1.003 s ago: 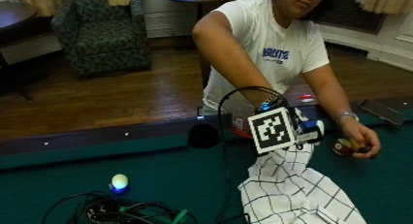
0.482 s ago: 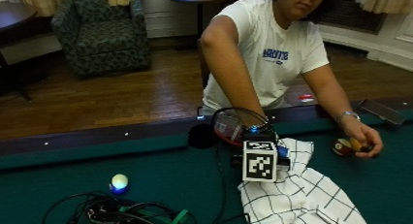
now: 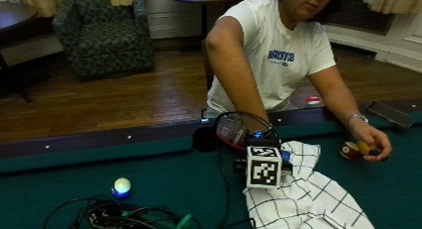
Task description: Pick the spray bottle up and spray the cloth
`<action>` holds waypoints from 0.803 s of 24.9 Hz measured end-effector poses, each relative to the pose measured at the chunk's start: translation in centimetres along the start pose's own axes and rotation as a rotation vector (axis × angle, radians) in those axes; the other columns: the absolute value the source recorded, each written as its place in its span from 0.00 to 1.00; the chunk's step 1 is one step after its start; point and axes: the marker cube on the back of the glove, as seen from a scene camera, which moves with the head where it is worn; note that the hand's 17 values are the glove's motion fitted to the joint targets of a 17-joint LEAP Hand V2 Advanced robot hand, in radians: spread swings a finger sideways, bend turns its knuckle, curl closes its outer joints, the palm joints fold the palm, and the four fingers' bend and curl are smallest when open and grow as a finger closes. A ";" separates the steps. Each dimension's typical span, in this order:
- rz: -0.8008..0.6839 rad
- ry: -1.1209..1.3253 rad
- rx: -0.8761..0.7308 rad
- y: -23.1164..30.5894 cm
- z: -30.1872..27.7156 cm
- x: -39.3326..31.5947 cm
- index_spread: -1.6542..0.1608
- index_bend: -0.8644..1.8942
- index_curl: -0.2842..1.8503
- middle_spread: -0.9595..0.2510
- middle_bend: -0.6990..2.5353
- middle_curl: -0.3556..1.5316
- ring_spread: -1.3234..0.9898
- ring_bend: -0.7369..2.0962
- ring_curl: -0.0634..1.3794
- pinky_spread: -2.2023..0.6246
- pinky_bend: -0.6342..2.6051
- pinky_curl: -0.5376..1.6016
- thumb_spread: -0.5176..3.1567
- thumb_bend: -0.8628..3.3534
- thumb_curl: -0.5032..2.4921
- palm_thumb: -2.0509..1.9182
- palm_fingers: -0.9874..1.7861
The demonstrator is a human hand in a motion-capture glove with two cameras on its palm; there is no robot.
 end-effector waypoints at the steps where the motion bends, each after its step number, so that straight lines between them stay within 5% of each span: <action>1: -0.002 0.003 -0.001 0.0 0.1 0.0 0.76 0.38 0.40 0.61 0.41 0.46 0.48 0.51 0.36 0.68 0.35 0.44 0.26 0.20 0.42 0.75 0.85; 6: -0.070 -0.008 0.012 1.3 -0.7 -1.1 0.76 0.38 0.40 0.61 0.41 0.46 0.49 0.51 0.36 0.68 0.35 0.44 0.26 0.20 0.42 0.75 0.85; 20: -0.638 -0.232 0.244 14.6 -11.0 -10.7 0.76 0.38 0.40 0.61 0.41 0.46 0.49 0.51 0.36 0.68 0.34 0.44 0.25 0.20 0.42 0.75 0.85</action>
